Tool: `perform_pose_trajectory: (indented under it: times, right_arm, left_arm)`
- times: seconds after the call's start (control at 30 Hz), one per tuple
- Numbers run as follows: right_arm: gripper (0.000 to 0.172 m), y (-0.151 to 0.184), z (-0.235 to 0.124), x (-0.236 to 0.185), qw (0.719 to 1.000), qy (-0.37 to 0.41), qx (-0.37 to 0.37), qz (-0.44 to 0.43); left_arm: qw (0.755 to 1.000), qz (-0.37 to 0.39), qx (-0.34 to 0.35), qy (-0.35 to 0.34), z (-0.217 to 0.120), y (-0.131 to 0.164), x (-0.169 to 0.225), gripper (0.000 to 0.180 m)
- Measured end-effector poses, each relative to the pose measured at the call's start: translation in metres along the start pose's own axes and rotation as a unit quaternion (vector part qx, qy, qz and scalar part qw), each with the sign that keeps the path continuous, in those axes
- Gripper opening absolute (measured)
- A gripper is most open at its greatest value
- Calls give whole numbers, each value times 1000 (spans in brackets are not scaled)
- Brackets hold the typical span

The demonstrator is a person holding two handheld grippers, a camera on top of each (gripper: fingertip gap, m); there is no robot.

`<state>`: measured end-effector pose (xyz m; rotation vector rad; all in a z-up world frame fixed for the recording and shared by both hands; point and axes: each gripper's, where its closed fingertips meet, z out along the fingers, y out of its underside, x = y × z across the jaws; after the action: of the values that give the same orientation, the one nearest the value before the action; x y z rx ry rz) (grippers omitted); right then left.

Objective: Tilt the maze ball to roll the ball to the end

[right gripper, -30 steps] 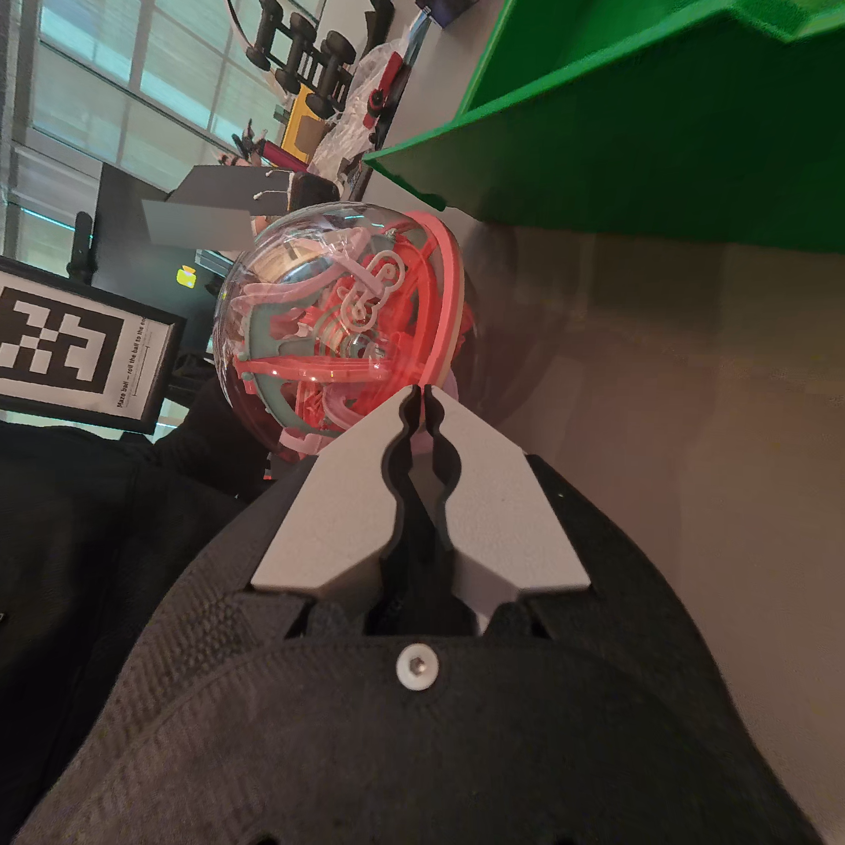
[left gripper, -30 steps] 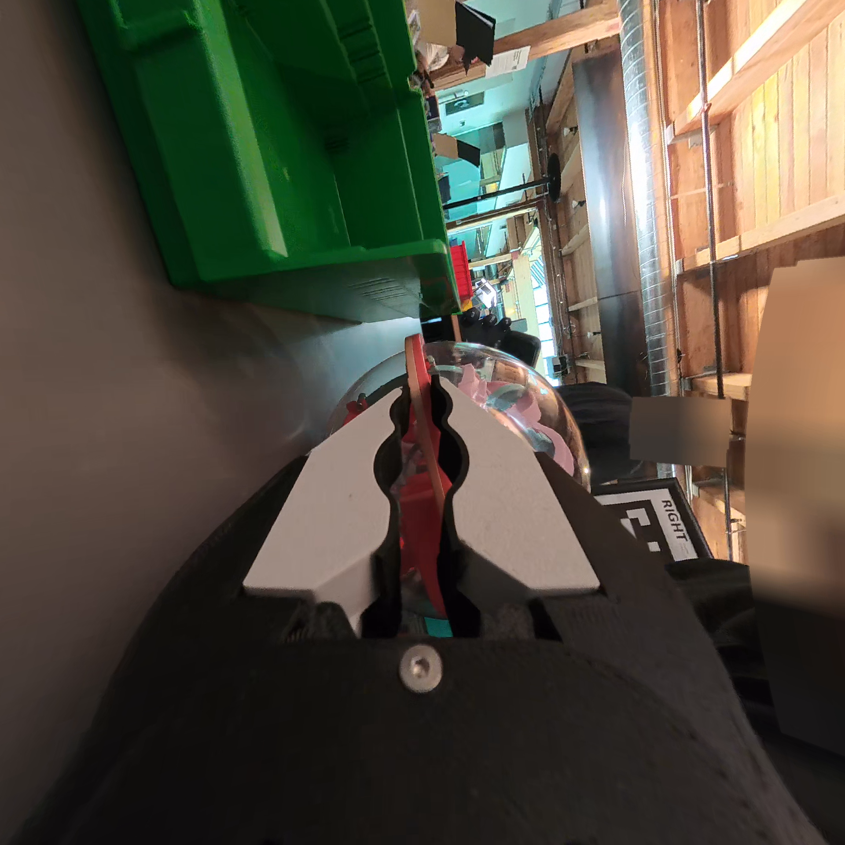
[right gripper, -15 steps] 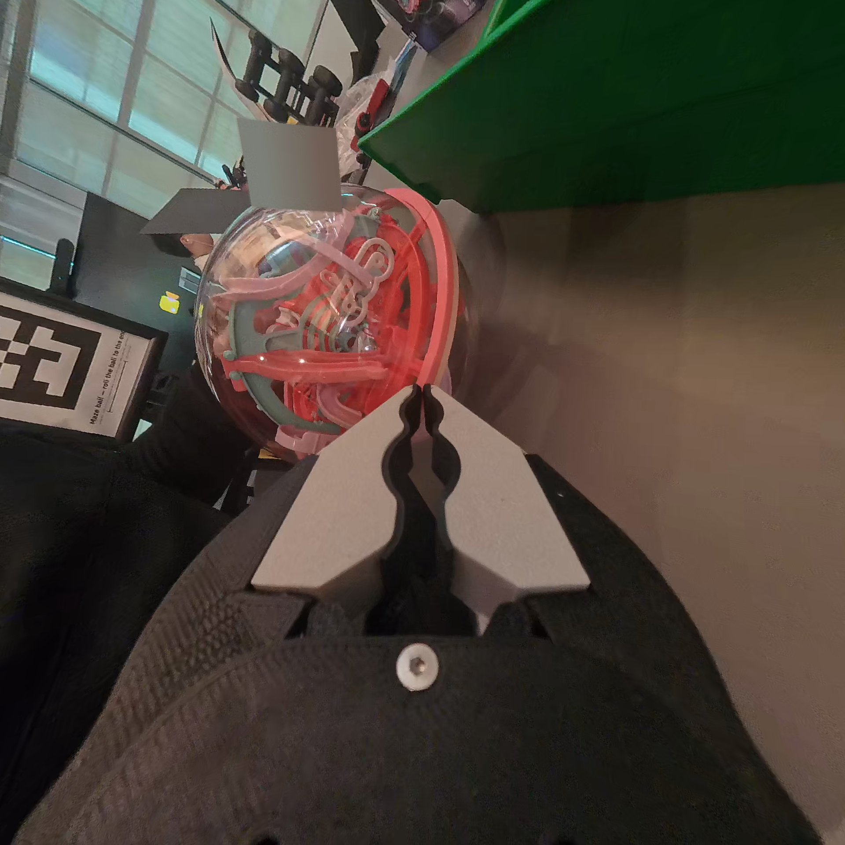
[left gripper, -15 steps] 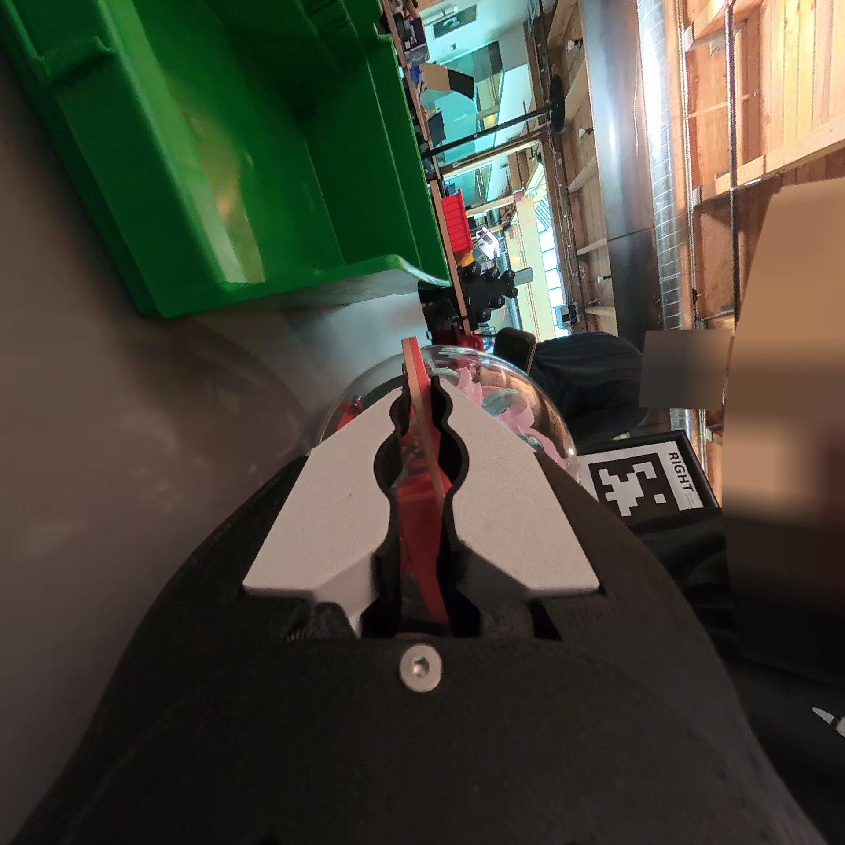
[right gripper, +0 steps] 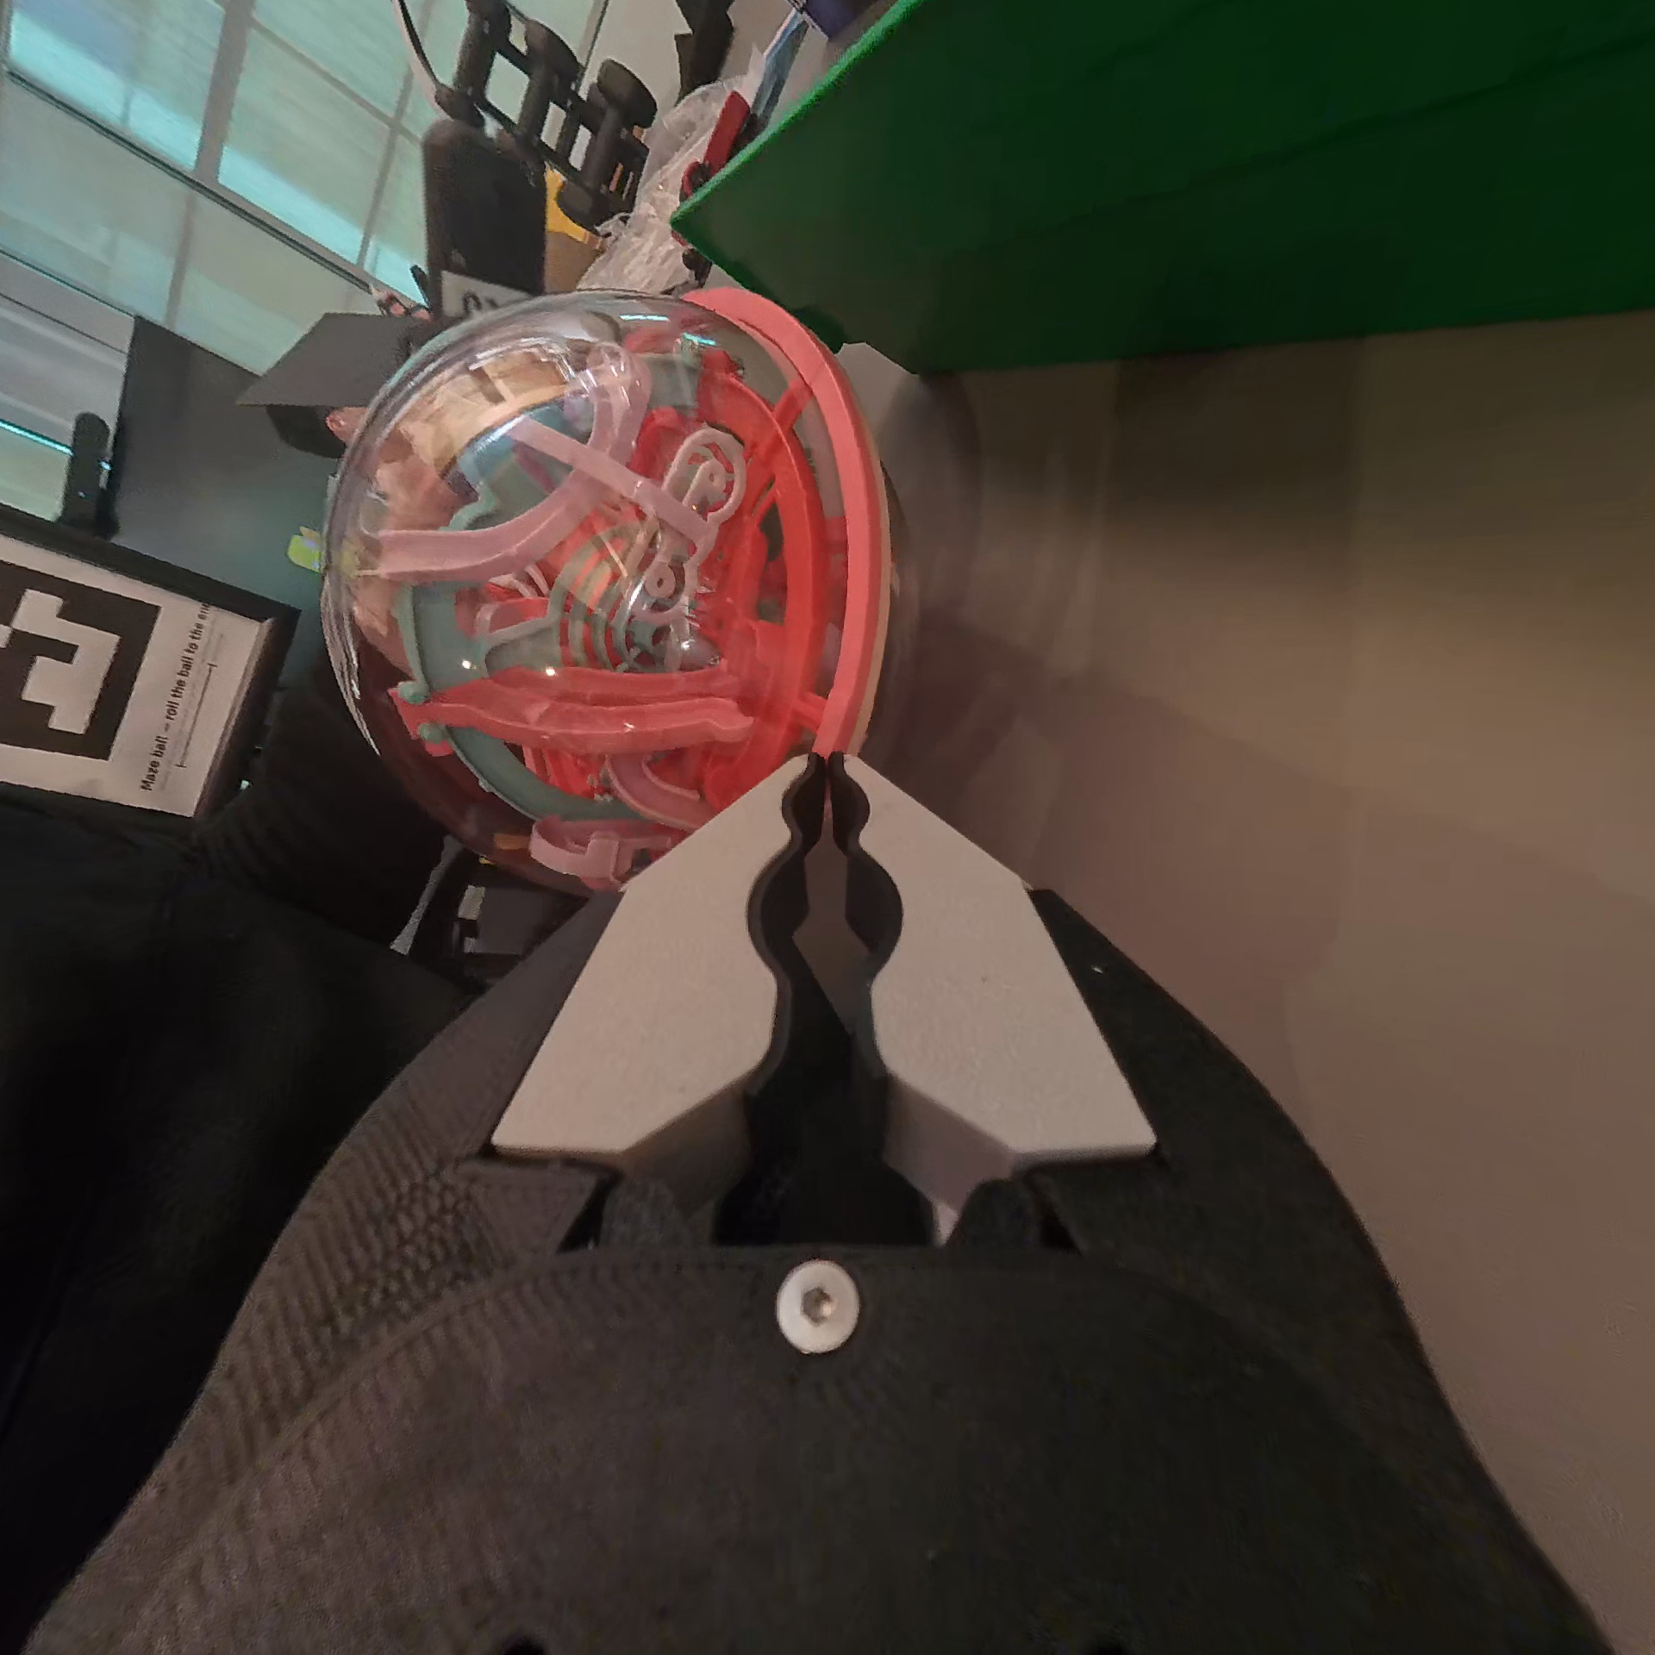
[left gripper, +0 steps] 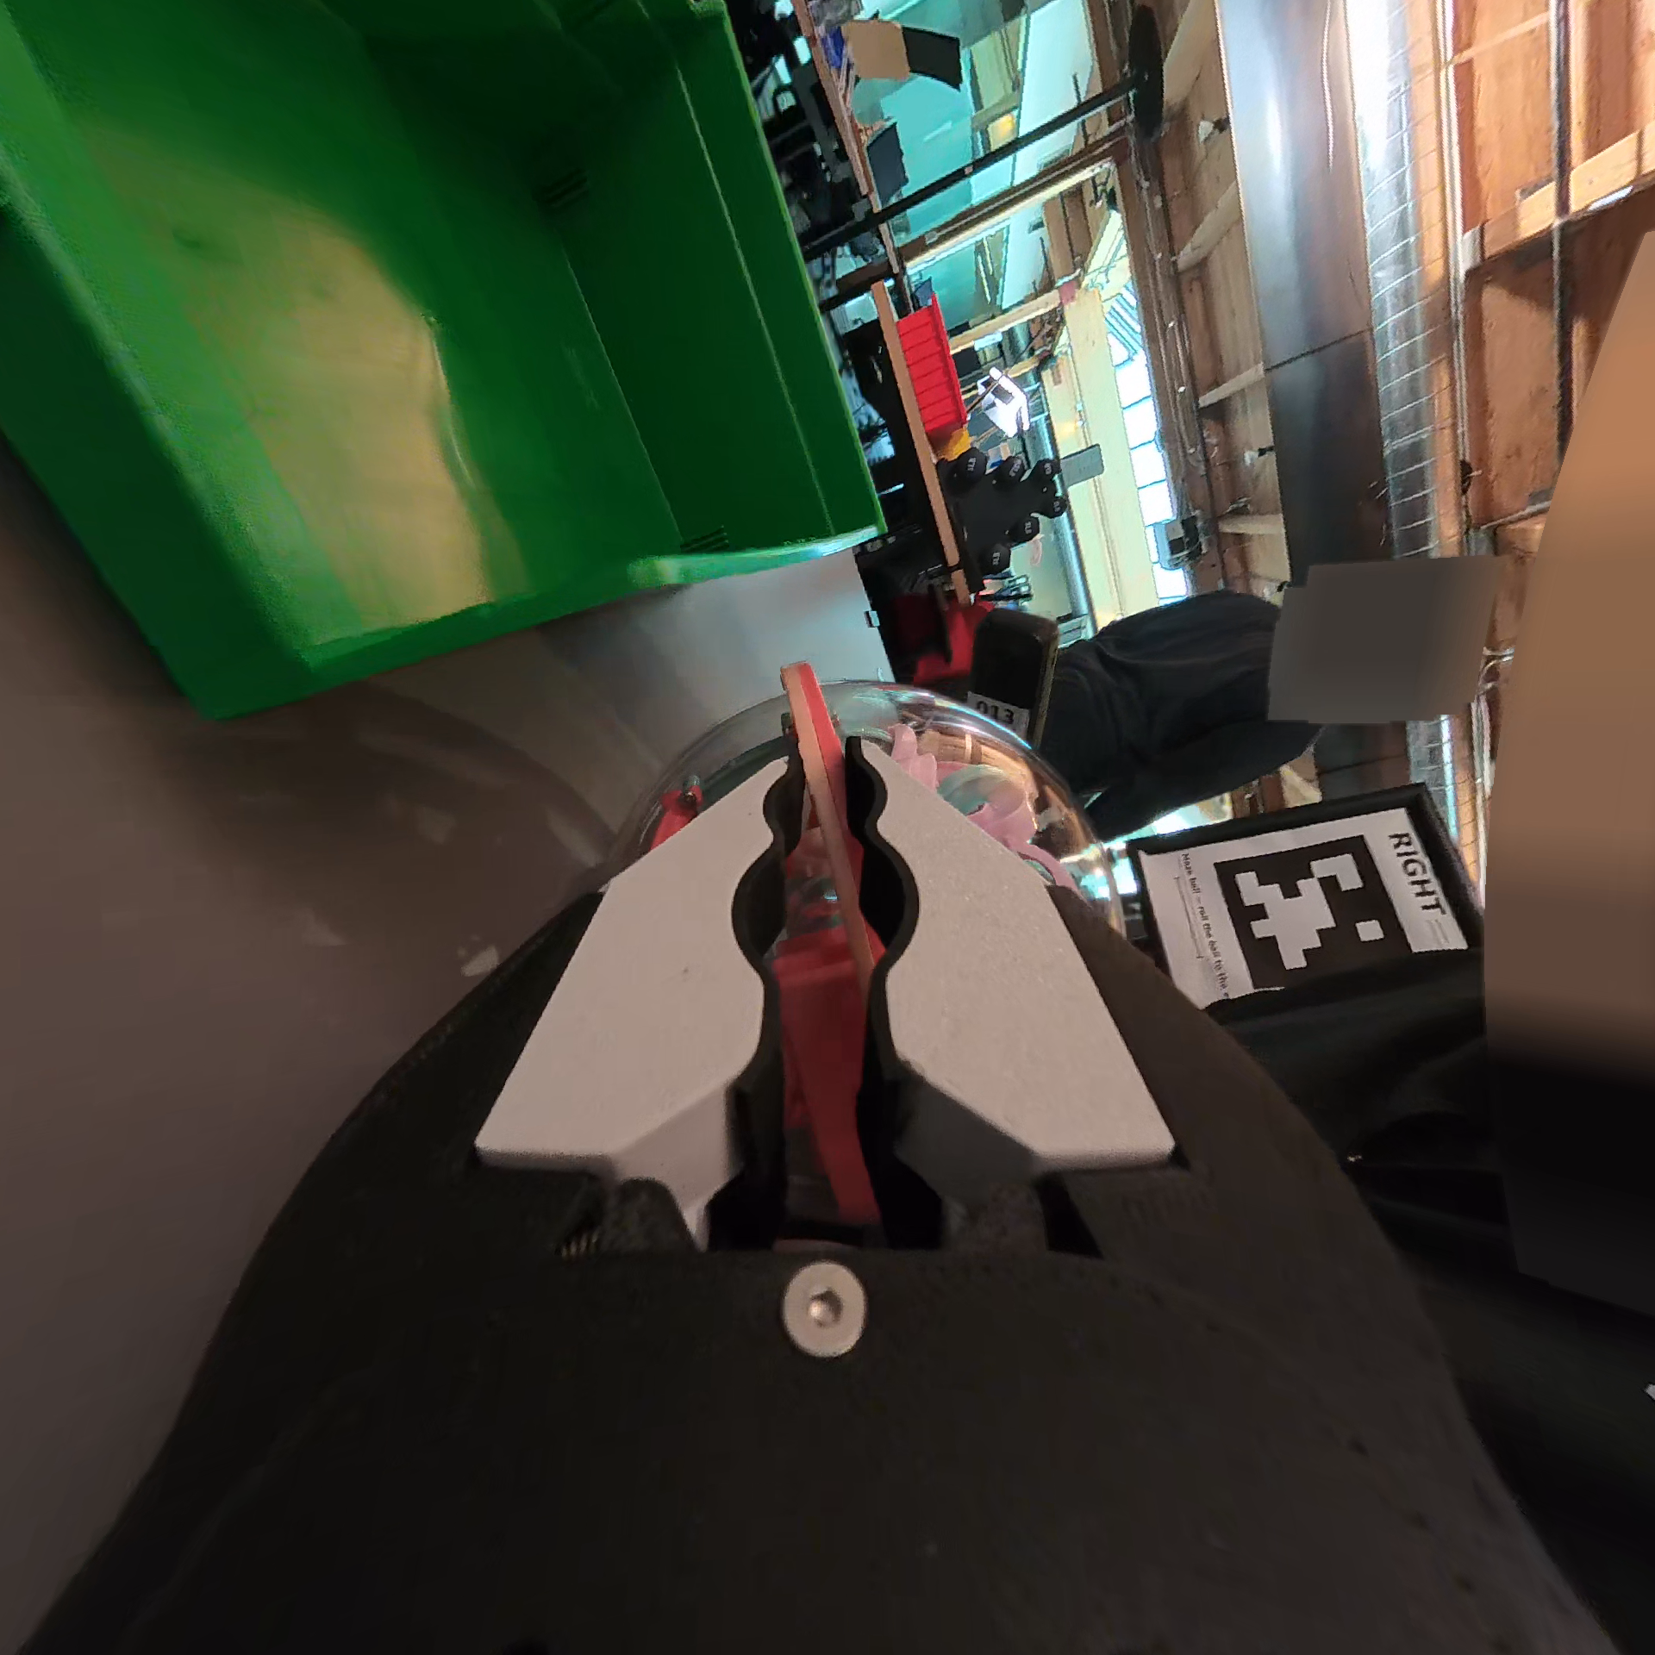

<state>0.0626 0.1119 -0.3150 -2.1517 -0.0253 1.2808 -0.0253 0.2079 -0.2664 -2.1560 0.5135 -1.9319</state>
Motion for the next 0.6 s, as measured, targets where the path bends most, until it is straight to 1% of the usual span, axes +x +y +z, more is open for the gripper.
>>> perform_pose_trajectory:
  times: [0.23, 0.6]
  right_arm:
    - [1, 4, 5, 6, 999, 28, -19, -24]
    - [2, 7, 14, 12, 998, 43, -30, -29]
  left_arm:
    - [999, 31, -14, -2, 4, -3, 12, 7]
    - [998, 61, -21, -1, 8, -5, 27, 6]
